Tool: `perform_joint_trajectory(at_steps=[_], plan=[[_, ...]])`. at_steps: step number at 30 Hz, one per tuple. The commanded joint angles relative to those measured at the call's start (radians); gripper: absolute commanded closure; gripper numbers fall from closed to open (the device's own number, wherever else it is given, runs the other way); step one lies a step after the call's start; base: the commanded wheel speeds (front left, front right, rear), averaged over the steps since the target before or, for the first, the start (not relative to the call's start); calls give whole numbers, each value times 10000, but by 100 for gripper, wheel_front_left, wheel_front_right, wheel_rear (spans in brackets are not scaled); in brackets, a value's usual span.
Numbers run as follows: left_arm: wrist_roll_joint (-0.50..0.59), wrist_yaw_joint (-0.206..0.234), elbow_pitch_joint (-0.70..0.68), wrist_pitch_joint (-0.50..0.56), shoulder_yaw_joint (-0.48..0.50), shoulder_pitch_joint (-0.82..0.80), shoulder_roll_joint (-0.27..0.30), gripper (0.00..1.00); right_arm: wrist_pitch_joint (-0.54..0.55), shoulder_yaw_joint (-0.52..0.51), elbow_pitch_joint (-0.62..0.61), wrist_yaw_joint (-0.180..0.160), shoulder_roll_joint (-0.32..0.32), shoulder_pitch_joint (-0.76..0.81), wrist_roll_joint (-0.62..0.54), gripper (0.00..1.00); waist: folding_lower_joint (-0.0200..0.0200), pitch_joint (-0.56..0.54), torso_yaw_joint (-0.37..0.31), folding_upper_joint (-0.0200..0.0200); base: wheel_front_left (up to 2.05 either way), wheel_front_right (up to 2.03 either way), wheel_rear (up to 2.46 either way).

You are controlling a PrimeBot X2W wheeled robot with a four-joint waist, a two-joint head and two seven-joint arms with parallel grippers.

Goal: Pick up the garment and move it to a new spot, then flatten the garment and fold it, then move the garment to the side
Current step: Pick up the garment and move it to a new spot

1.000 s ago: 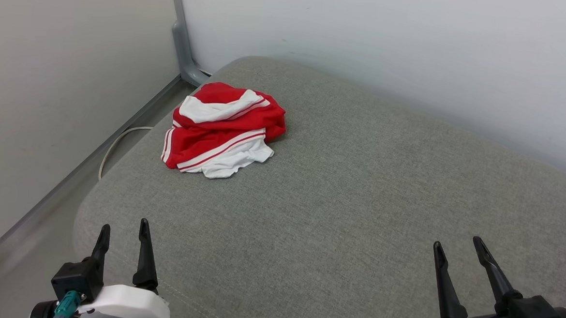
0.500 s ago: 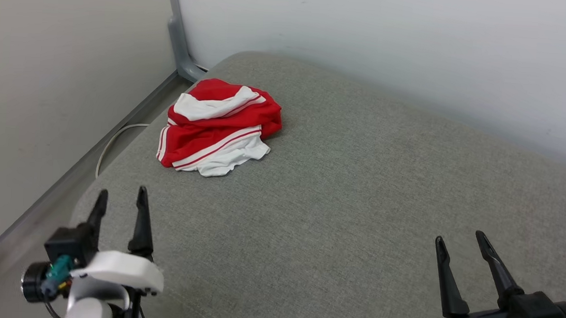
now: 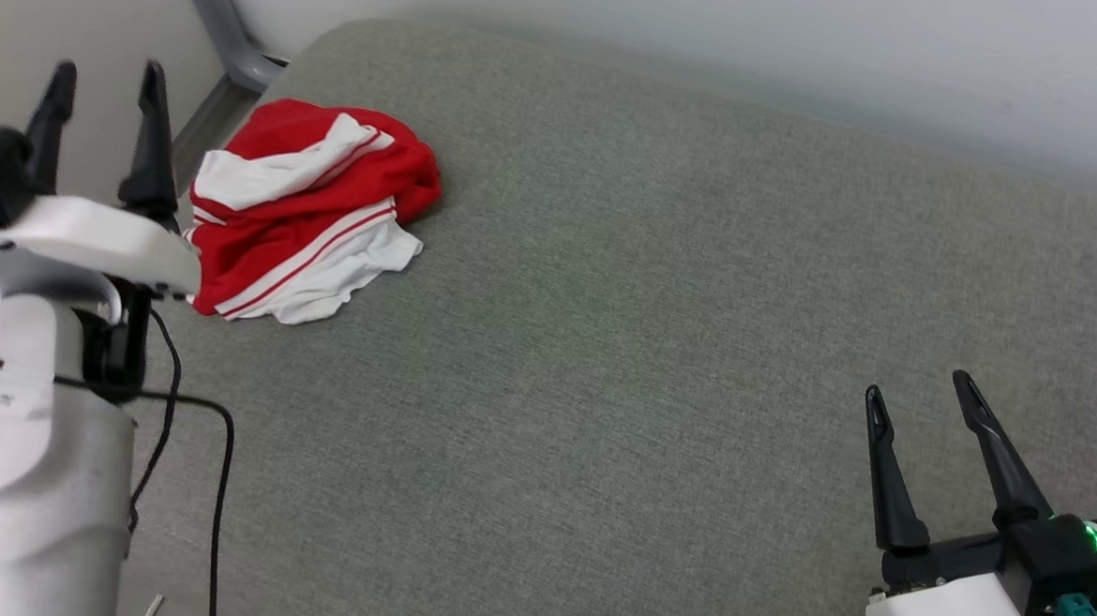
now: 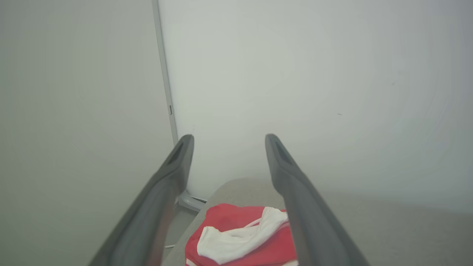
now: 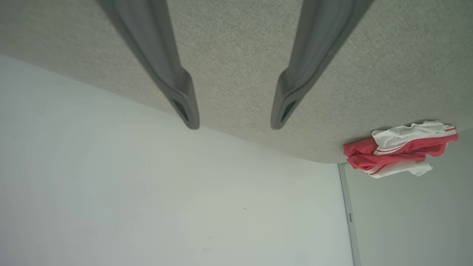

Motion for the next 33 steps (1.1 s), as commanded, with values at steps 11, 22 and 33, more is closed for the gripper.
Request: perform_joint_trajectory(at_steps=[11,22,33], plan=[[-1963,-42,1186,2573,-2717,-2588,1993,0,-25,-113,-536,-7,-107,-633,-411,0,-2,1489,-1176,0,0,0,0],[-4397,-45,2092,7024,-4464,-3145,3249,0,-25,-298,-761,-7,-285,-814,-469,0,-2,2198,-1737,0,0,0,0],[-5564,-45,3269,9363,-5265,-3110,3269,0,-25,-355,-946,-7,-454,-1154,-543,0,-2,3224,-2058,0,0,0,0]])
